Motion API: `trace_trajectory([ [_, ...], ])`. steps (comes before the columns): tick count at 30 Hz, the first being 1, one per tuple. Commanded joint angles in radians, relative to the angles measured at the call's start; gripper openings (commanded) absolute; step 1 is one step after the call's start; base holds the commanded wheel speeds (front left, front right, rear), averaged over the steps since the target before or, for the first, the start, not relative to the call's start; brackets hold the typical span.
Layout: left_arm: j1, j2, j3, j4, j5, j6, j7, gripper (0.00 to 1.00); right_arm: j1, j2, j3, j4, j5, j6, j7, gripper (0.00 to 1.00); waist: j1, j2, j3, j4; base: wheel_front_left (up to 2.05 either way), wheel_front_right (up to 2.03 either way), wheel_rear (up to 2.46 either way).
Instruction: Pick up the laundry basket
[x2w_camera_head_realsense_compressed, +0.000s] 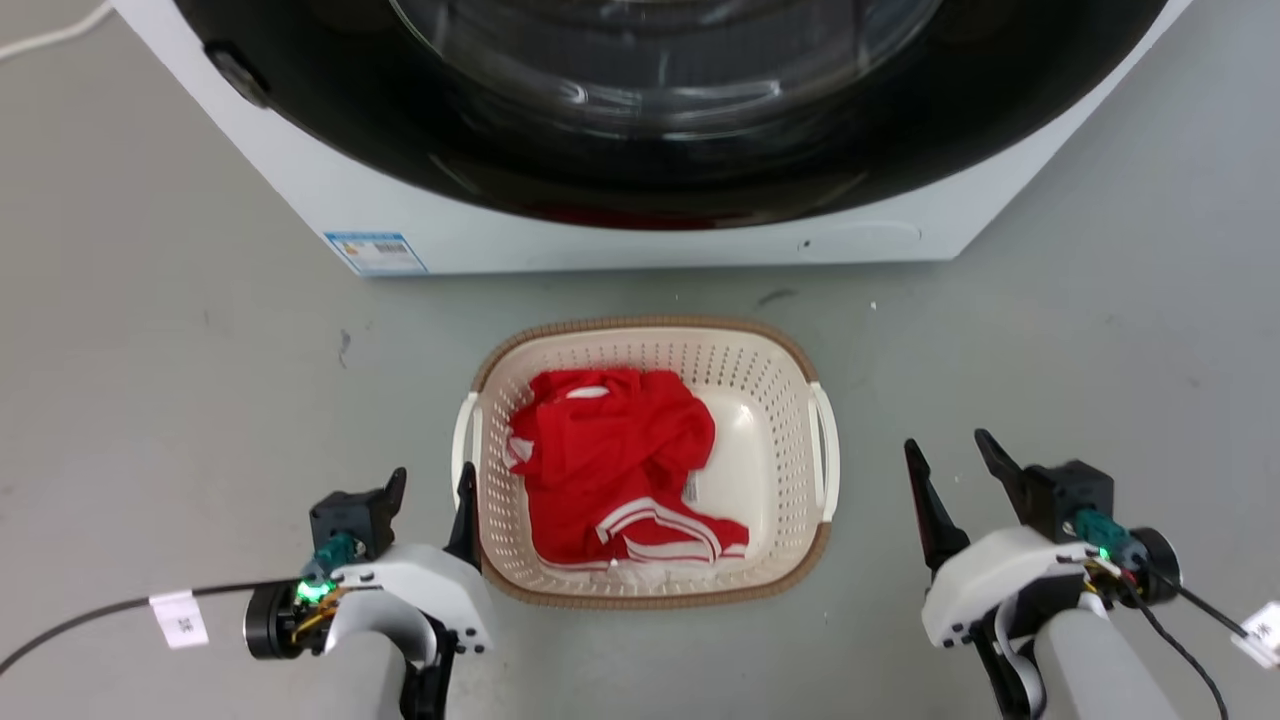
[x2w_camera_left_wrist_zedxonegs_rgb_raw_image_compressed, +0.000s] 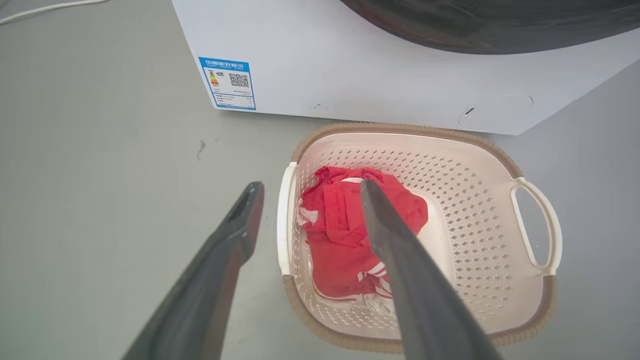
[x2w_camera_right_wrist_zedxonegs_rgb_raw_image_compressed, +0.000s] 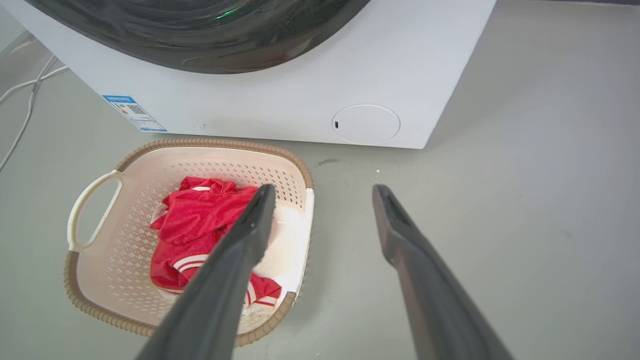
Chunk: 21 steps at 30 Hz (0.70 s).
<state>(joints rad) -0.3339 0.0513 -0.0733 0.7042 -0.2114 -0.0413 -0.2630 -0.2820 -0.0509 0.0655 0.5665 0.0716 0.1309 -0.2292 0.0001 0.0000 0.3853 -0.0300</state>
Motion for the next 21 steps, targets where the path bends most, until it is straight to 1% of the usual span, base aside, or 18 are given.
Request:
trace_trajectory([
  [1,-0.041,0.007,0.01,0.034,-0.007,-0.007,-0.003,1.0,-0.042,0.001,0.01,0.033,0.013,0.0,-0.009,1.0,-0.0001,0.0,0.054,-0.011,0.0,0.0,0.0],
  [7,-0.164,0.023,0.026,0.214,-0.039,-0.038,0.0,1.0,-0.165,0.001,0.055,0.189,0.041,0.0,-0.015,1.0,-0.0001,0.0,0.142,-0.013,0.0,0.0,0.0],
  [11,-0.259,0.039,0.024,0.32,-0.063,-0.063,0.031,1.0,-0.256,0.001,0.087,0.289,0.067,0.0,-0.012,1.0,-0.0001,0.0,0.194,-0.013,0.0,0.0,0.0],
  [16,-0.374,0.062,0.011,0.408,-0.093,-0.082,0.088,1.0,-0.369,0.001,0.137,0.395,0.123,0.0,0.012,1.0,-0.0001,0.0,0.255,-0.015,0.0,0.0,0.0],
  [21,-0.475,0.088,-0.01,0.467,-0.123,-0.088,0.166,1.0,-0.471,0.001,0.207,0.474,0.191,0.0,0.051,1.0,-0.0001,0.0,0.309,-0.02,0.0,0.0,0.0],
])
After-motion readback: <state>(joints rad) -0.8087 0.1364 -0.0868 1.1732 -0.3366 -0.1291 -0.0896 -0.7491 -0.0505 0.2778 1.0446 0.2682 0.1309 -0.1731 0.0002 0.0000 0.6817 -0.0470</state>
